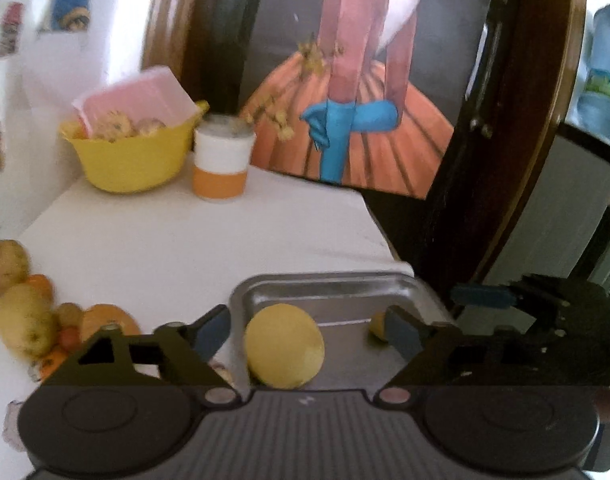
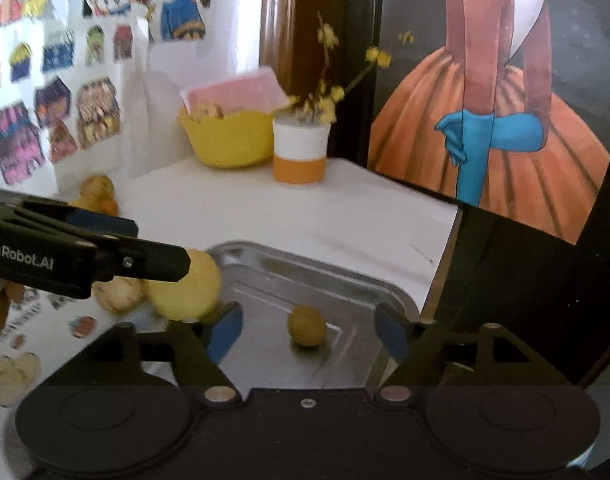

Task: Organize fruits
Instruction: 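Carry both fruits over the metal tray and open both tools to drop them, then lift both tools off the tray back toward the loose fruits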

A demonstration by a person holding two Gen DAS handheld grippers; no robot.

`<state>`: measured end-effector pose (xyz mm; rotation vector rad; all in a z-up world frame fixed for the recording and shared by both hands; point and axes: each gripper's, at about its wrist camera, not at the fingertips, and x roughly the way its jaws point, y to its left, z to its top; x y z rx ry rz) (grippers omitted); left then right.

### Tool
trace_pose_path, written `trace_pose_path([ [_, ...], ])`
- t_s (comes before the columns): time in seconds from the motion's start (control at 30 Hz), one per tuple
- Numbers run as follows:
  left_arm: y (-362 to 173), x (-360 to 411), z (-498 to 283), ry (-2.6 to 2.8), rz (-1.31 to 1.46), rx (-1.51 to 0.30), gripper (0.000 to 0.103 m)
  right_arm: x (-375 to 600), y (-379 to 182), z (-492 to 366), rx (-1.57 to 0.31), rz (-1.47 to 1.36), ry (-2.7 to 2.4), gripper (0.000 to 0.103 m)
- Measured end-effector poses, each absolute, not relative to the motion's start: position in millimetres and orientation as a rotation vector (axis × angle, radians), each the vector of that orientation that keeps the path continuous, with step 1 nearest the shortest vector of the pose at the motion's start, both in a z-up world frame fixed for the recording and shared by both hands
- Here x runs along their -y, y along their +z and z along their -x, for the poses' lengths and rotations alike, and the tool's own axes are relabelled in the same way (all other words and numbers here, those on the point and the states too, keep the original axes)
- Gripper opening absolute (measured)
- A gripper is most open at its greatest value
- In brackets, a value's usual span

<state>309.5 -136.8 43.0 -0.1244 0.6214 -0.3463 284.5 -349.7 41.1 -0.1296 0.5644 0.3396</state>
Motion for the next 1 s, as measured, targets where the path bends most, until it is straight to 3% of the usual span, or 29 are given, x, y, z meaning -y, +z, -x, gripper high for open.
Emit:
trace_pose_path([
  [0.1,56,126,-284,-0.331,0.137,-0.582,0.102,345,57,-257,-0.529,0.13,0.329,0.091],
  [0.17,64,117,-264,-0.321,0.143,-0.556,0.102,340,67,-236,-0.51,0.122,0.33,0.098],
  [0.33,80,93,-216,-0.315,0.146,-0.545,0.102,320,89,-180,-0.485,0.141,0.335,0.102],
  [0.67,72,46,-134,-0.314,0.103,-0.619,0.102,275,82,-92,-0.561,0.258,0.354,0.102],
  [1.0,45,-11,-103,-0.238,0.066,-0.733,0.102,223,47,-59,-0.813,0.182,0.471,0.102],
])
